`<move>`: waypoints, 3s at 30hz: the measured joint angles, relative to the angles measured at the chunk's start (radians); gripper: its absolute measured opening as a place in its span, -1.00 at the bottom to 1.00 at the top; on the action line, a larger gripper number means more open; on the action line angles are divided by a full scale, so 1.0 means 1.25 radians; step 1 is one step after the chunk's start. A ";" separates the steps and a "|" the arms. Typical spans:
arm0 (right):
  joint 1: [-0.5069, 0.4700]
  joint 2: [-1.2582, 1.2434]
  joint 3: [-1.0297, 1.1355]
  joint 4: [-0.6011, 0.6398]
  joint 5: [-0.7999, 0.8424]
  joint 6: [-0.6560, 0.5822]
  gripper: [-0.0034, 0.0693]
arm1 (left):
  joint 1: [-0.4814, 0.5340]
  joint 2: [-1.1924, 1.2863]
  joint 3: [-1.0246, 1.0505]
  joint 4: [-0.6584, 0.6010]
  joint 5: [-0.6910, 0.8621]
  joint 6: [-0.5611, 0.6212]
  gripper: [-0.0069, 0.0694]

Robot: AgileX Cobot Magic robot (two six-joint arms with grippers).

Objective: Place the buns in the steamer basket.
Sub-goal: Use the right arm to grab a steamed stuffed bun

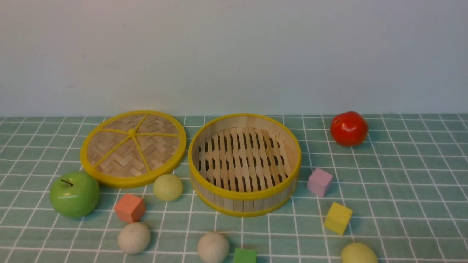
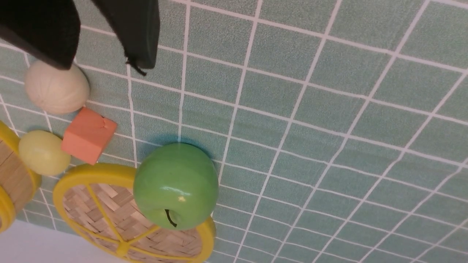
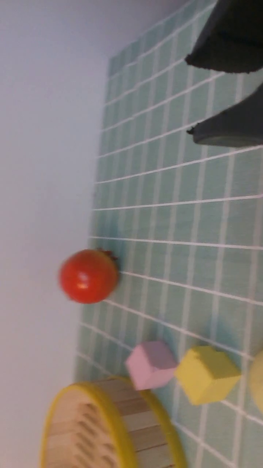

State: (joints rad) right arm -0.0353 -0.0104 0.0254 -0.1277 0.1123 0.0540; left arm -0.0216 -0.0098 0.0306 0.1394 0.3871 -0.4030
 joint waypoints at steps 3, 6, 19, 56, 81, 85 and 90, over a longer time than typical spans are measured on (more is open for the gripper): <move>0.000 0.000 0.000 0.000 -0.102 0.001 -0.25 | 0.000 0.000 0.000 0.000 0.000 0.000 -0.19; 0.000 0.000 0.000 0.008 -0.218 0.048 -0.25 | 0.000 0.000 0.000 0.000 0.000 0.000 -0.19; 0.000 0.068 -0.194 0.008 -0.110 0.312 -0.25 | 0.000 0.000 0.000 0.000 0.000 0.000 -0.19; 0.262 1.111 -0.750 0.436 0.556 -0.172 -0.25 | 0.000 0.000 0.000 0.000 0.000 0.000 -0.19; 0.357 1.327 -0.758 0.141 0.487 0.189 -0.25 | 0.000 0.000 0.000 0.000 0.000 0.000 -0.19; 0.357 1.350 -0.758 0.143 0.485 0.189 -0.26 | 0.000 0.000 0.000 0.001 0.000 0.000 -0.19; 0.357 1.357 -0.759 0.152 0.485 0.186 -0.48 | 0.000 0.000 0.000 0.000 0.000 0.000 -0.19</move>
State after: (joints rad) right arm 0.4104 1.6857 -0.9234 0.0624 0.7181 0.2863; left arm -0.0216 -0.0098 0.0306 0.1395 0.3874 -0.4030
